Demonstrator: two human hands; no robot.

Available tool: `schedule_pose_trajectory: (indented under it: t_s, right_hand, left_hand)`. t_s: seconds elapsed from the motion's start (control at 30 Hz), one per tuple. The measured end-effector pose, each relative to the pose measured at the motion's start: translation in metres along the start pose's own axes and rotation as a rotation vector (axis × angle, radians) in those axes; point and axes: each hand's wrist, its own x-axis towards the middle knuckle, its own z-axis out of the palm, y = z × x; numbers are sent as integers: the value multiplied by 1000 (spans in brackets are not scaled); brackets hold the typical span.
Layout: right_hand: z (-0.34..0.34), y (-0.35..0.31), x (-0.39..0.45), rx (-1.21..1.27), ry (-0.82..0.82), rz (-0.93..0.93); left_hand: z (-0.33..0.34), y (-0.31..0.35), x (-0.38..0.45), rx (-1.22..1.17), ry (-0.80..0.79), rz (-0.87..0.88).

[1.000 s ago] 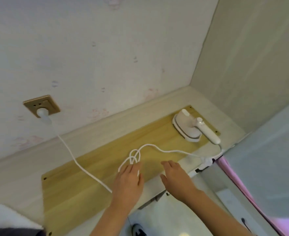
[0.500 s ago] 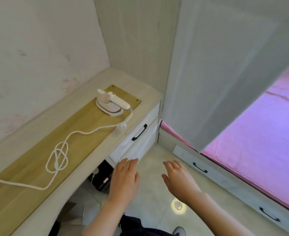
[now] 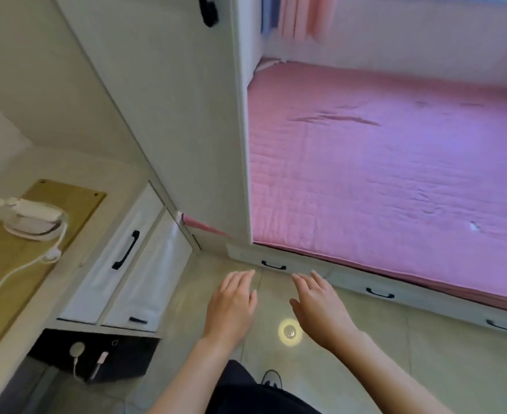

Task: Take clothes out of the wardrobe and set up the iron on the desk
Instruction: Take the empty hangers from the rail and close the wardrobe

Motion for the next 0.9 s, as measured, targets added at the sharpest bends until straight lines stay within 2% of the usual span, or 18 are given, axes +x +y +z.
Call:
schedule_pose_trajectory:
  t_s: [0.27,0.47,0.67,0.9]
  right_hand:
    - [-11,60,1,47,30,128]
    - [-28,99,30,38,77,150]
    - [-71,134,112,-30,102,27]
    - [-139,151,224,-160,102,-168]
  left_hand:
    - [26,50,51,38,-40,111]
    - [41,75,103,85,-33,157]
    - [38,94,182,102,23,122]
    - [22,115,275,112,31,-69]
